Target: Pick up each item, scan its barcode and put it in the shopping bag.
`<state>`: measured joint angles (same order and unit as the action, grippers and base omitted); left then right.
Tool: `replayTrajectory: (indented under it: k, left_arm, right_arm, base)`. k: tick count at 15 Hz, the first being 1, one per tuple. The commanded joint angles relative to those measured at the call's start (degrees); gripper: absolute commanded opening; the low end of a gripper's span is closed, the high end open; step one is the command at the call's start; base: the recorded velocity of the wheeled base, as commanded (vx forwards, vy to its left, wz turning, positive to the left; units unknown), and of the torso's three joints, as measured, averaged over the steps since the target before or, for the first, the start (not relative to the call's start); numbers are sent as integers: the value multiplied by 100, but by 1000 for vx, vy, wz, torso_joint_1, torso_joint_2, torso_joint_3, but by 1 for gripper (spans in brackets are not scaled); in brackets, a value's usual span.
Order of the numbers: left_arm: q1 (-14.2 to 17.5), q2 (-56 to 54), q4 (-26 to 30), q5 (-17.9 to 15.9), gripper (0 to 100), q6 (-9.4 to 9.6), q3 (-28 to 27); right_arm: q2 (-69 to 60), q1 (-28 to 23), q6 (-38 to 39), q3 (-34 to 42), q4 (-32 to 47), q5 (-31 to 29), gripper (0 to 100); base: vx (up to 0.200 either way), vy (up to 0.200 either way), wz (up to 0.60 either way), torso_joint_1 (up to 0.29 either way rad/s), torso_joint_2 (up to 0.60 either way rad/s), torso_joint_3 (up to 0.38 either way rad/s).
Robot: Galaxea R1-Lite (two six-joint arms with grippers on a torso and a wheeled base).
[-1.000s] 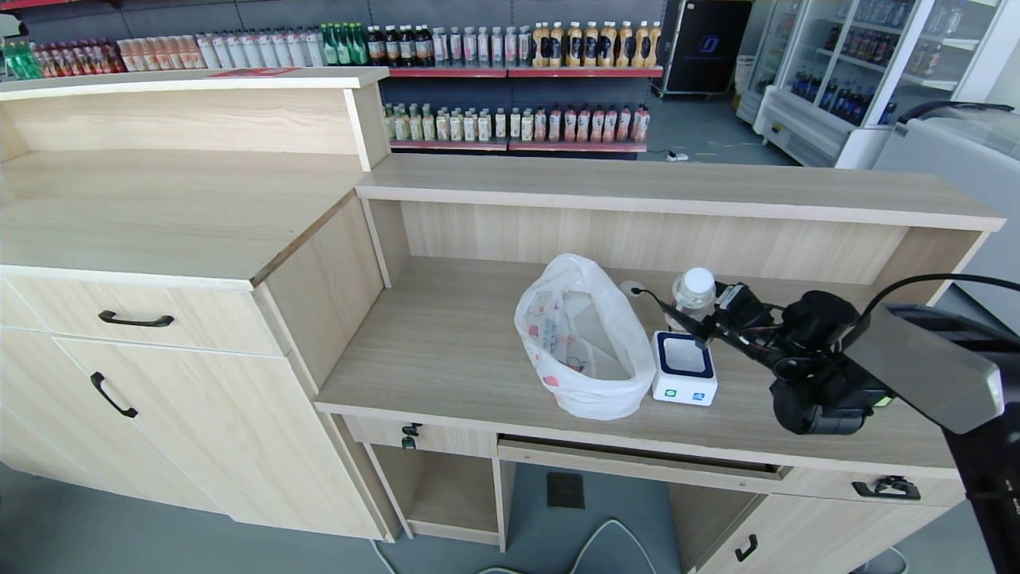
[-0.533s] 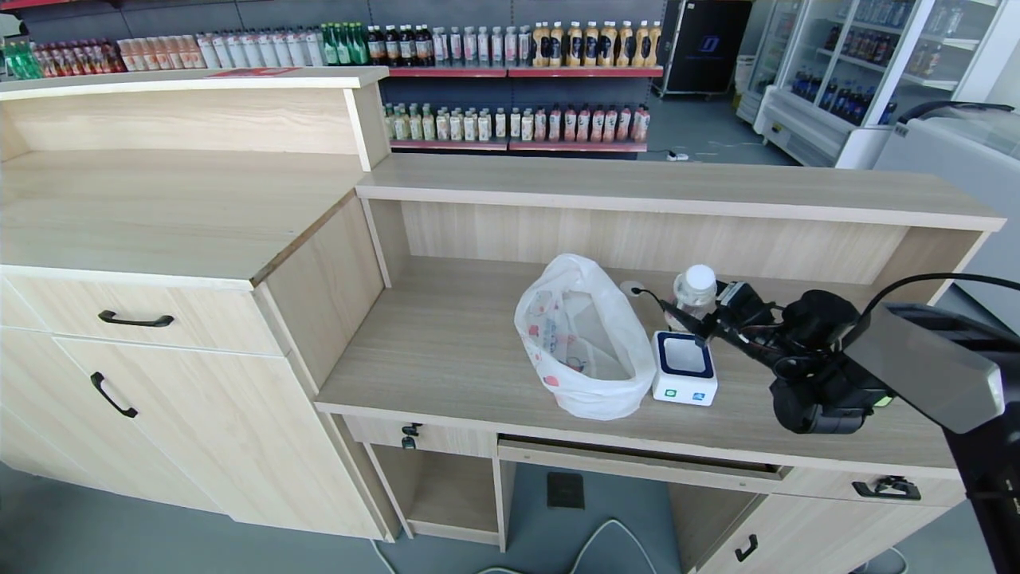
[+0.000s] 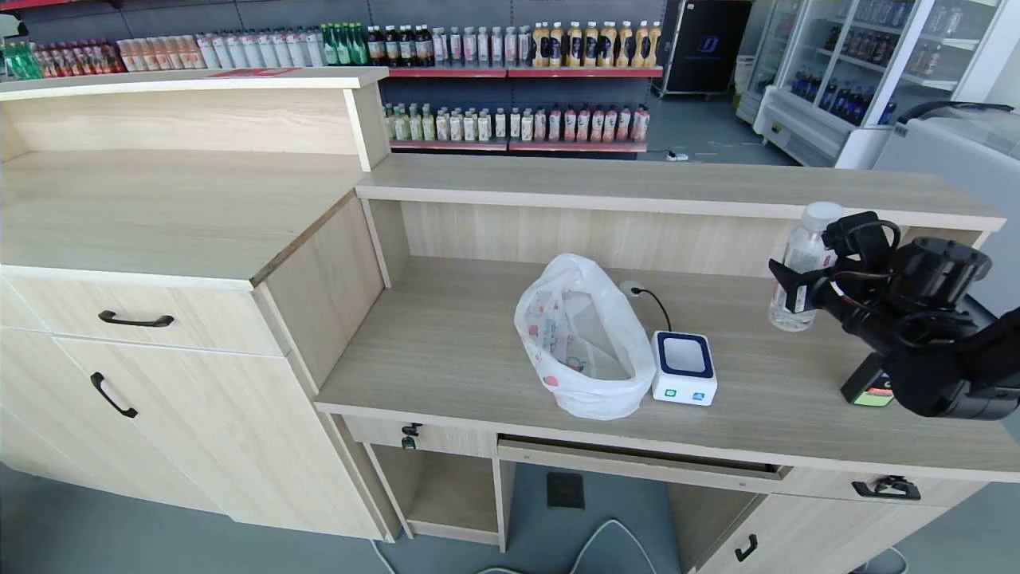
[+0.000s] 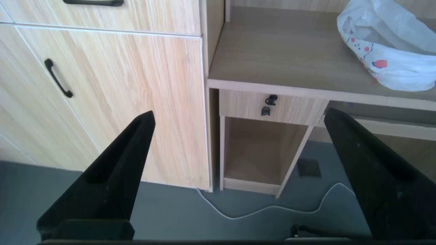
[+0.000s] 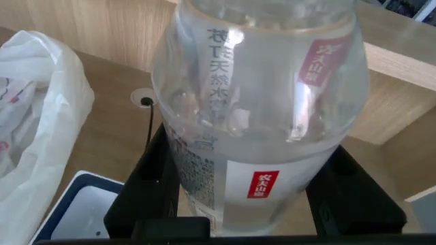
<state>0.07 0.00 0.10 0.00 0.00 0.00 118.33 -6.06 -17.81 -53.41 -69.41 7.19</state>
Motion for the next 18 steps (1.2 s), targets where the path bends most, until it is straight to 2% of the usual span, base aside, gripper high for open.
replayTrajectory:
  k: [1, 4, 6, 8, 10, 12, 14, 15, 18]
  left_arm:
    - [1, 9, -1, 0, 100, 0, 0]
    - [1, 9, -1, 0, 100, 0, 0]
    - [1, 9, -1, 0, 100, 0, 0]
    - [1, 9, -1, 0, 100, 0, 0]
    - [1, 9, -1, 0, 100, 0, 0]
    - [1, 9, -1, 0, 100, 0, 0]
    - [1, 9, -1, 9, 100, 0, 0]
    - [1, 9, -1, 0, 100, 0, 0]
    - [1, 9, -1, 0, 100, 0, 0]
  right_arm:
    - [-1207, -71, -117, 885, 306, -297, 0]
    - [-1357, -194, -873, 973, 534, -306, 0]
    - [-1383, -255, -1067, 990, 596, -280, 0]
    - [-1322, -176, -1067, 920, 508, -297, 0]
    - [-909, 61, -996, 410, 350, -728, 0]
    - [-302, 413, -645, -609, 367, -1238, 0]
    - [181, 685, -284, -1242, 481, -1220, 0]
    - [375, 799, -161, -1374, 587, -1141, 0]
    - [1025, 1045, 911, -1743, 640, -605, 0]
  base:
    - [0, 0, 0, 0, 0, 0]
    - [0, 0, 0, 0, 0, 0]
    - [0, 0, 0, 0, 0, 0]
    - [0, 0, 600, 5, 5, 0]
    - [0, 0, 600, -2, 2, 2]
    - [0, 0, 600, 7, 0, 5]
    - [0, 0, 0, 0, 0, 0]
    - [0, 0, 0, 0, 0, 0]
    - [0, 0, 0, 0, 0, 0]
